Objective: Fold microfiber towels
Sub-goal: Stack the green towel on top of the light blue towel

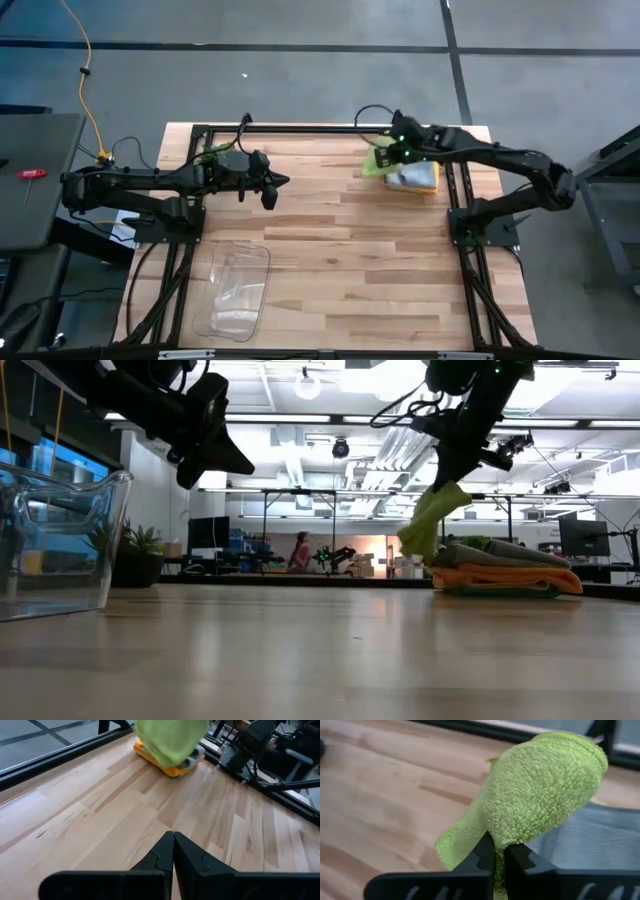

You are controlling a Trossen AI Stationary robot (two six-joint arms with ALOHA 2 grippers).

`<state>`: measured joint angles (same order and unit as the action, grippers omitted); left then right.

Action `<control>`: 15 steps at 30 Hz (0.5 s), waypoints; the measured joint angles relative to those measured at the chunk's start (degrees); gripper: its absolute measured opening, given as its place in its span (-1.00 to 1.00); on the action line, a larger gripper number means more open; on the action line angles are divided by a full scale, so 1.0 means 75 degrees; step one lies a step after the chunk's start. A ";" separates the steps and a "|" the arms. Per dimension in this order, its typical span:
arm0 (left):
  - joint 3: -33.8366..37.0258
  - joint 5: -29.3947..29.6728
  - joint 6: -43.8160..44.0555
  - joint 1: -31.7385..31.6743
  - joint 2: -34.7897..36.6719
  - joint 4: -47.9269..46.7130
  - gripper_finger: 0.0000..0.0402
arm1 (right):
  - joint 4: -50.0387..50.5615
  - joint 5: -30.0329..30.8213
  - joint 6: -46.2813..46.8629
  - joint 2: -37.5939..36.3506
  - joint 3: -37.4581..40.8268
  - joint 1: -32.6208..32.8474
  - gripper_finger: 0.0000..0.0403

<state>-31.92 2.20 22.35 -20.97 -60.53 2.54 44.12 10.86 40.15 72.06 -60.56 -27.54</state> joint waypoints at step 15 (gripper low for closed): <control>0.0002 0.0155 0.0003 0.0000 -0.0003 -0.0151 -1.00 | 0.2474 -0.0036 0.0040 -0.1027 0.1021 -0.1462 -1.00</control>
<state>-31.91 3.36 22.37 -20.97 -60.55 1.41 62.67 10.59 40.45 64.35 -52.90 -38.50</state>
